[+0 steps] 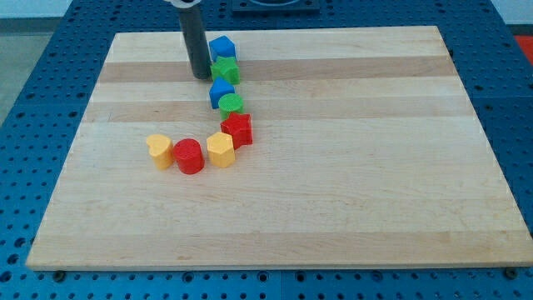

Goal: Nudge the blue triangle to the right

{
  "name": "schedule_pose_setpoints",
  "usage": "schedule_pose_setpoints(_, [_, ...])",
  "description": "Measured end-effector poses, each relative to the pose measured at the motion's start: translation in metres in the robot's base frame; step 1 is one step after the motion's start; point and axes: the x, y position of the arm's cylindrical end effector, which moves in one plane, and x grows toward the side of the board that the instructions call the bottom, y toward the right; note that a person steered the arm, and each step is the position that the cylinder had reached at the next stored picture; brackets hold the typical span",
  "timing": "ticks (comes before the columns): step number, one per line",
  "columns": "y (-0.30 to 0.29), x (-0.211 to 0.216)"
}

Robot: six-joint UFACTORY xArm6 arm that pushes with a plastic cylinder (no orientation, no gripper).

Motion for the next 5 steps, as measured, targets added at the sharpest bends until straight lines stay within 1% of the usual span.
schedule_pose_setpoints(1, [0.007, 0.000])
schedule_pose_setpoints(2, [-0.002, 0.001])
schedule_pose_setpoints(3, [-0.028, 0.006])
schedule_pose_setpoints(4, [-0.029, 0.046])
schedule_pose_setpoints(5, [-0.024, 0.062])
